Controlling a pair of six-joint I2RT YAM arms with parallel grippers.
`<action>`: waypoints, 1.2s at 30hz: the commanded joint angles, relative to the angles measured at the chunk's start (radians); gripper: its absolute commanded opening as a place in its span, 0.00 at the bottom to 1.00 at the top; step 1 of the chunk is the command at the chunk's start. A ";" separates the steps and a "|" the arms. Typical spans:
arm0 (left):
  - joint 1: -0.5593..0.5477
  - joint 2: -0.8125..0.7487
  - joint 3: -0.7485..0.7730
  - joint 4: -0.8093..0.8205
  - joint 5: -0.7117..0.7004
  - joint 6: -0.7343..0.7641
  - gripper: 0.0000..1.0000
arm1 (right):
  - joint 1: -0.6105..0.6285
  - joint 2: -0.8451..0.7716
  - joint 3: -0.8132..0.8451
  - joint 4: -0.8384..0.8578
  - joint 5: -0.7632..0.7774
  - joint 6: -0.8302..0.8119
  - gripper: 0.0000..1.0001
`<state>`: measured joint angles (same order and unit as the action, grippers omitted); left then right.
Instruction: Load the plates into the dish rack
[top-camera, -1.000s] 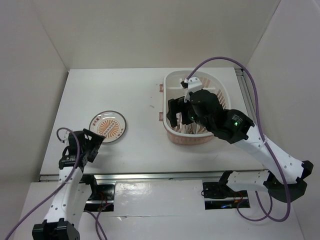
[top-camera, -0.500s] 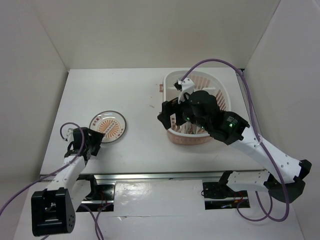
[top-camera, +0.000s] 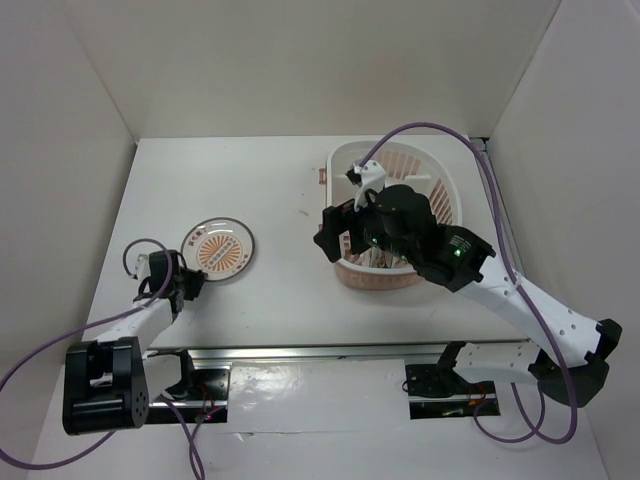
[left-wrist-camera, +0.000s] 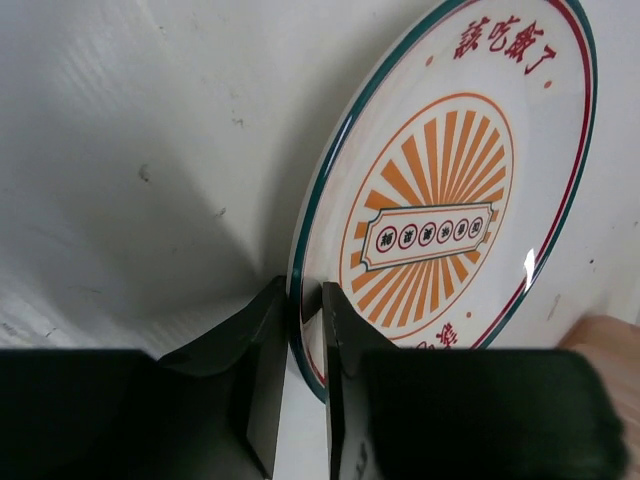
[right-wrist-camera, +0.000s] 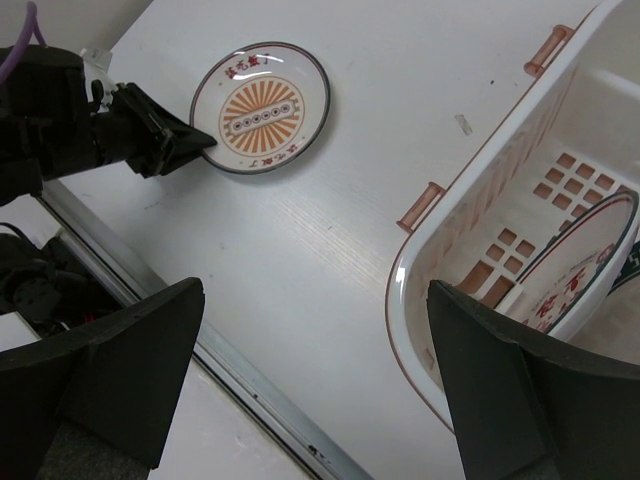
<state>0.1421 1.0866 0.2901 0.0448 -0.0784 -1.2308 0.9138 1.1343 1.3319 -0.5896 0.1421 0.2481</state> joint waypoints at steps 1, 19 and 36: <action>0.007 0.056 0.012 0.006 0.005 0.007 0.29 | 0.003 -0.041 -0.016 0.050 -0.003 0.016 0.99; 0.007 -0.283 0.340 -0.221 0.127 0.270 0.00 | 0.013 0.021 0.035 0.091 0.044 -0.003 0.99; 0.016 -0.470 0.362 0.133 0.805 0.327 0.00 | -0.165 0.248 0.179 0.246 -0.231 -0.092 0.99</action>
<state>0.1528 0.6323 0.6666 -0.0402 0.5598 -0.8478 0.7738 1.3609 1.4811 -0.4168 -0.0025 0.1738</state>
